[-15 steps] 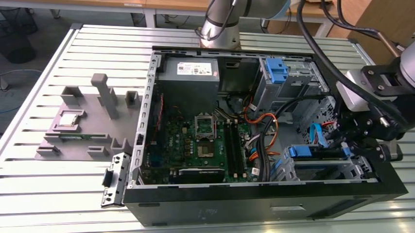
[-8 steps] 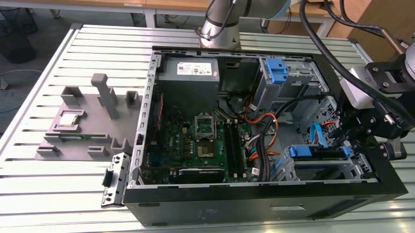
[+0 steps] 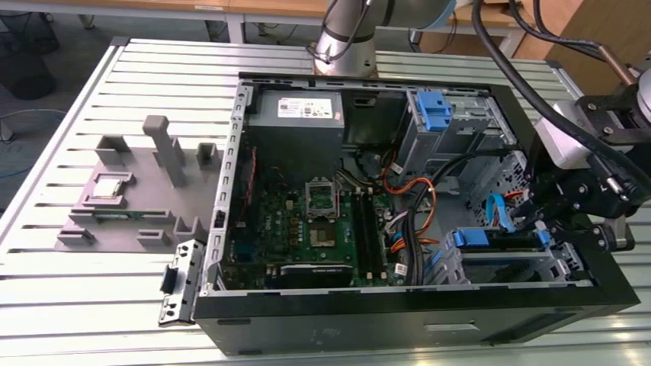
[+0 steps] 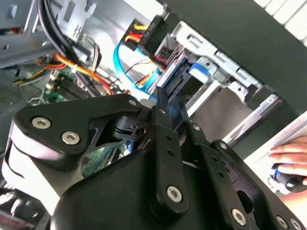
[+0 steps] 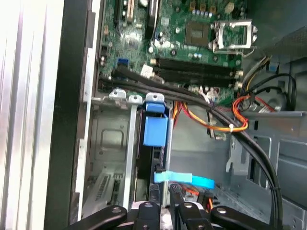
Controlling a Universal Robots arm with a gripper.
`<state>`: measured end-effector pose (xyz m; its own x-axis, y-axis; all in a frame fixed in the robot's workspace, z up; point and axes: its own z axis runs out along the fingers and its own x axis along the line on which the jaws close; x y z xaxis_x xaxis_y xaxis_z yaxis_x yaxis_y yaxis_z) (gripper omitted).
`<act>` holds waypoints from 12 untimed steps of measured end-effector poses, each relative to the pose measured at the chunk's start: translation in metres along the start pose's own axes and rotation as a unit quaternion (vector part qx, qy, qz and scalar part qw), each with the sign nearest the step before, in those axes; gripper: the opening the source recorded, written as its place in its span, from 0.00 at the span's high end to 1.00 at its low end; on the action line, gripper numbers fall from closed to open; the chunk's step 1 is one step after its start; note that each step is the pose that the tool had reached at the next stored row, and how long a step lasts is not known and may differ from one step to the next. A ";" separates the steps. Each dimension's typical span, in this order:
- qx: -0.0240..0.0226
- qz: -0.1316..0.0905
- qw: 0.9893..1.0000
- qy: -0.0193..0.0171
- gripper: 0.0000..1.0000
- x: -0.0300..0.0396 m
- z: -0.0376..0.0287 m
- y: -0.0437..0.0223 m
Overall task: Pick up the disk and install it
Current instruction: 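Insert the first disk wire, then insert the second disk wire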
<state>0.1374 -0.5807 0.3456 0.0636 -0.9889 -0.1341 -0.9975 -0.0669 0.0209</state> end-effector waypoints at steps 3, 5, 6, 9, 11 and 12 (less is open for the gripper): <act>-0.004 0.001 1.000 0.000 0.76 0.0000 0.0001 0.0000; -0.008 0.001 1.000 -0.001 0.76 0.0000 0.0001 0.0000; -0.008 0.001 1.000 -0.001 0.76 0.0000 0.0001 0.0000; -0.008 0.001 1.000 -0.001 0.76 0.0000 0.0001 0.0000; -0.009 0.001 1.000 -0.001 0.76 0.0000 0.0001 0.0000; -0.009 0.001 1.000 -0.001 0.76 0.0000 0.0001 0.0000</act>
<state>0.1374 -0.5808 0.3455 0.0612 -0.9889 -0.1354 -0.9970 -0.0670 0.0386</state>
